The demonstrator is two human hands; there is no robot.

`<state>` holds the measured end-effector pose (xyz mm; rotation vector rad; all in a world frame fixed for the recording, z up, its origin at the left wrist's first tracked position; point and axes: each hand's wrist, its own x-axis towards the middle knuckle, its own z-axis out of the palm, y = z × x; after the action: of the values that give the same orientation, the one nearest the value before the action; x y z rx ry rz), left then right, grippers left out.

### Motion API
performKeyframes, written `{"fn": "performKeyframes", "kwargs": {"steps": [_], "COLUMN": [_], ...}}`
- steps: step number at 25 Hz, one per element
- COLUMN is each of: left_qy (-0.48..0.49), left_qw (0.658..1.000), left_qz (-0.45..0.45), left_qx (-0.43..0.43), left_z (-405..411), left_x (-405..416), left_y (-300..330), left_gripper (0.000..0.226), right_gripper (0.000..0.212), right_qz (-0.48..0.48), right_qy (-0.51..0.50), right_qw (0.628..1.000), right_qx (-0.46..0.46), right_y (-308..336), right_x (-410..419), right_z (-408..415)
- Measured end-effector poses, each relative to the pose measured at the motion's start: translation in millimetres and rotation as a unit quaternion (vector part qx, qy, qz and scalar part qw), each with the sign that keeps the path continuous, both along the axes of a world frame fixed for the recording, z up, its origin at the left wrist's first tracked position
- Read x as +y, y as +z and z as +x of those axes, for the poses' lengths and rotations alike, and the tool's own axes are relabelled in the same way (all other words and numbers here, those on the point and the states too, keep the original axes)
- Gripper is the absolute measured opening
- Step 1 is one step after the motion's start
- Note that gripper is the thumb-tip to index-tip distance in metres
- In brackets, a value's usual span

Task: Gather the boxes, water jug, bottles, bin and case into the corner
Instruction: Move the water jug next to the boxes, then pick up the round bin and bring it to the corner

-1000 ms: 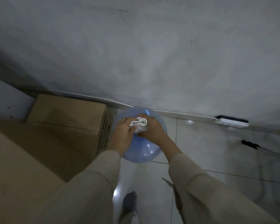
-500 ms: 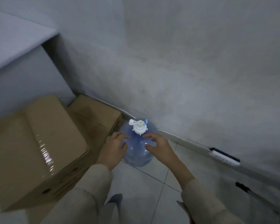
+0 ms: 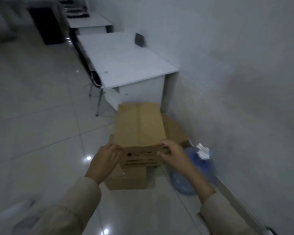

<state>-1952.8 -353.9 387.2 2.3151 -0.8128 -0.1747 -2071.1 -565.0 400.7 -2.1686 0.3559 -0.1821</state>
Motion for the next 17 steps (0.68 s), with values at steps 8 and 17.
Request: {"fn": "performKeyframes", "kwargs": {"steps": [8, 17], "left_qy": [0.288, 0.475], "left_qw": [0.957, 0.879], "left_qz": [-0.020, -0.033], "left_qx": [0.017, 0.025], "left_z": [-15.7, -69.6], "left_x": [334.4, 588.0], "left_y": [16.3, 10.7], "left_gripper": [0.021, 0.021], "right_gripper": [0.022, 0.022], "right_qz": [0.025, 0.032], "right_qy": [0.247, 0.403], "right_qw": [0.969, 0.914], "right_qx": [0.012, 0.036], "right_y": [21.5, 19.6], "right_x": [270.6, 533.6], "right_z": [116.1, 146.1]}}
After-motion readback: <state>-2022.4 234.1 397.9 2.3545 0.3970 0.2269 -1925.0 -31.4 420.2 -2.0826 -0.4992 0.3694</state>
